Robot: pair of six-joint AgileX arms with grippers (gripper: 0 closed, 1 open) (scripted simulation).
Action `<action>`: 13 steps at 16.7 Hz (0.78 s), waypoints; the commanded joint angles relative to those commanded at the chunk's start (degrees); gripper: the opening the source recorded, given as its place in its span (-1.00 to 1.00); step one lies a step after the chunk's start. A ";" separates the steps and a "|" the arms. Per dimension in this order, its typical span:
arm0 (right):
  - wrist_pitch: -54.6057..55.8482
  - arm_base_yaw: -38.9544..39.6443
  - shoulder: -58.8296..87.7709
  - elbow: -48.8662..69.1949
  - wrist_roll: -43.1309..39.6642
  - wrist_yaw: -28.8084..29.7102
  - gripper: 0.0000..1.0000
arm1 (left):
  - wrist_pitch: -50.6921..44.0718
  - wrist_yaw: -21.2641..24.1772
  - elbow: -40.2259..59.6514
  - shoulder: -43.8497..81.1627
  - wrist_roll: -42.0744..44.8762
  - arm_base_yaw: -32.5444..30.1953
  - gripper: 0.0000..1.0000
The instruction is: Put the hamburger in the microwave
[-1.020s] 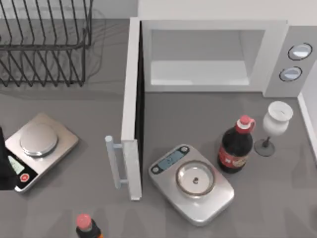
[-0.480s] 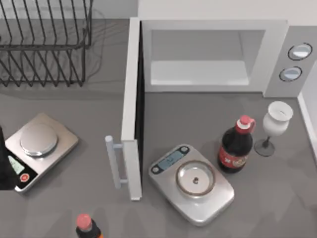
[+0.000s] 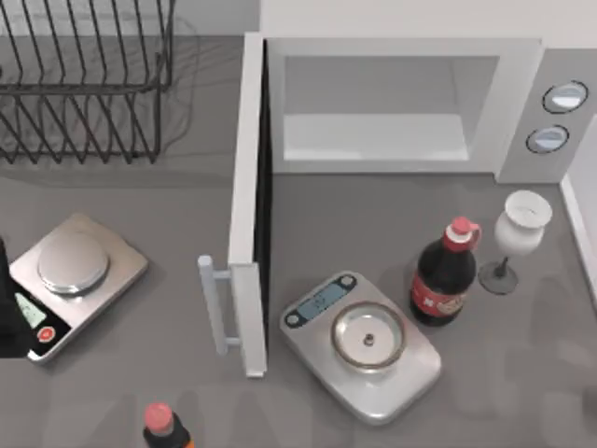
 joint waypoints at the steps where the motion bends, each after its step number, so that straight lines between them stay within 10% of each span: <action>1: -1.91 0.15 2.45 1.55 -2.32 0.00 1.00 | 0.00 0.00 0.00 0.00 0.00 0.00 1.00; 13: -1.02 0.37 8.46 1.77 -6.19 0.00 1.00 | 0.00 0.00 0.00 0.00 0.00 0.00 1.00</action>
